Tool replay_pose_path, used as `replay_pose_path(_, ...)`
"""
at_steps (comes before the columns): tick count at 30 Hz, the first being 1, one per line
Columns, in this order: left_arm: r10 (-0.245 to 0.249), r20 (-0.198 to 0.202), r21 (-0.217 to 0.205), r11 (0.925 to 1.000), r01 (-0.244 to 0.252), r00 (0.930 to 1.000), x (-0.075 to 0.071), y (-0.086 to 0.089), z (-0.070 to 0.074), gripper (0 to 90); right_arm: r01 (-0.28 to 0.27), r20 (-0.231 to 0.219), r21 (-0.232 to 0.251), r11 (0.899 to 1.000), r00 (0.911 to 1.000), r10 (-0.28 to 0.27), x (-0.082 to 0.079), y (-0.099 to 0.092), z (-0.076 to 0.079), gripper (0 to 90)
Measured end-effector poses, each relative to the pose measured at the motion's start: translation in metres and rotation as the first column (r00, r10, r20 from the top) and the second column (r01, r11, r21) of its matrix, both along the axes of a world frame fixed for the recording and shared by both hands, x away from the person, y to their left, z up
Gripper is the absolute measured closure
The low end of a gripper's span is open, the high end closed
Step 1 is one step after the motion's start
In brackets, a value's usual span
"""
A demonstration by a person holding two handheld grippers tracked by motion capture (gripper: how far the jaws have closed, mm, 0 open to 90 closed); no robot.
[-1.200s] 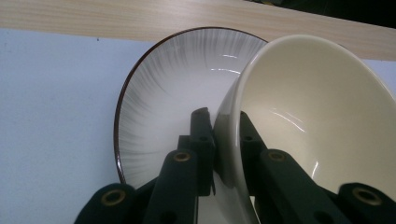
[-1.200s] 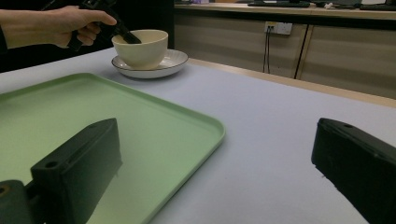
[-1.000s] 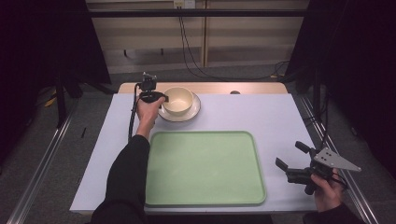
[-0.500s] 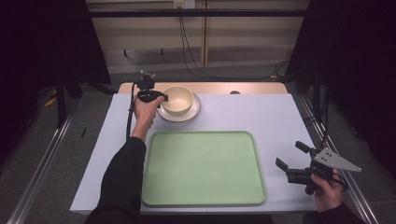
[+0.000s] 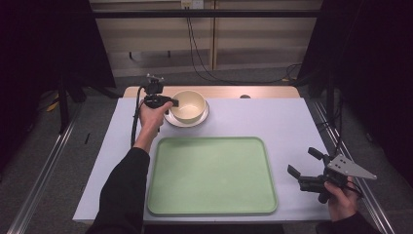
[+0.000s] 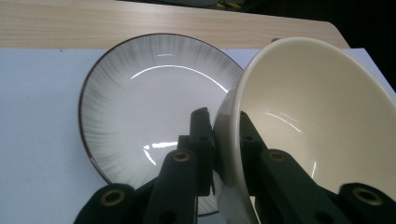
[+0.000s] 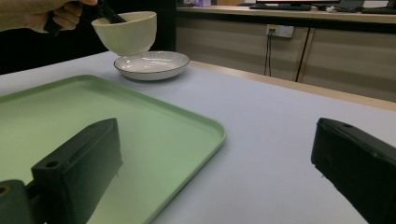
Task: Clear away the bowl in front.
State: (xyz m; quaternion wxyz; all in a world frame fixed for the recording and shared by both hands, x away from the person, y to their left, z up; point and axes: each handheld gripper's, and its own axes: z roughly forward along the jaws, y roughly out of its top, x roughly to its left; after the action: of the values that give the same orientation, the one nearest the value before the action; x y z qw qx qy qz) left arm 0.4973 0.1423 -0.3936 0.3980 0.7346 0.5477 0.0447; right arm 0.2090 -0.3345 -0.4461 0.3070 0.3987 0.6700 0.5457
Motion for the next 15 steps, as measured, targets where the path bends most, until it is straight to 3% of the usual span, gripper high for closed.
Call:
replay_pose_path(5,-0.029,0.009,-0.029,0.9991,0.03,0.9995,-0.008,-0.012,0.003,82.0,-0.005,0.0,-0.005,1.0,1.0,0.005,-0.001,-0.001,0.0,1.2)
replay_pose_path(6,-0.029,0.009,-0.029,0.9991,0.03,0.9995,-0.008,-0.012,0.003,82.0,-0.005,0.0,-0.005,1.0,1.0,0.005,-0.001,-0.001,0.0,1.2)
replay_pose_path(7,-0.063,0.013,-0.018,0.9979,0.063,0.998,-0.01,-0.017,0.004,81.9,-0.004,0.003,-0.006,1.0,1.0,0.004,-0.001,-0.001,0.001,1.2)
replay_pose_path(15,-0.095,0.024,-0.026,0.9951,0.096,0.9952,-0.02,-0.031,0.007,82.0,-0.002,0.012,-0.001,1.0,0.9999,0.002,-0.001,-0.002,0.001,1.2)
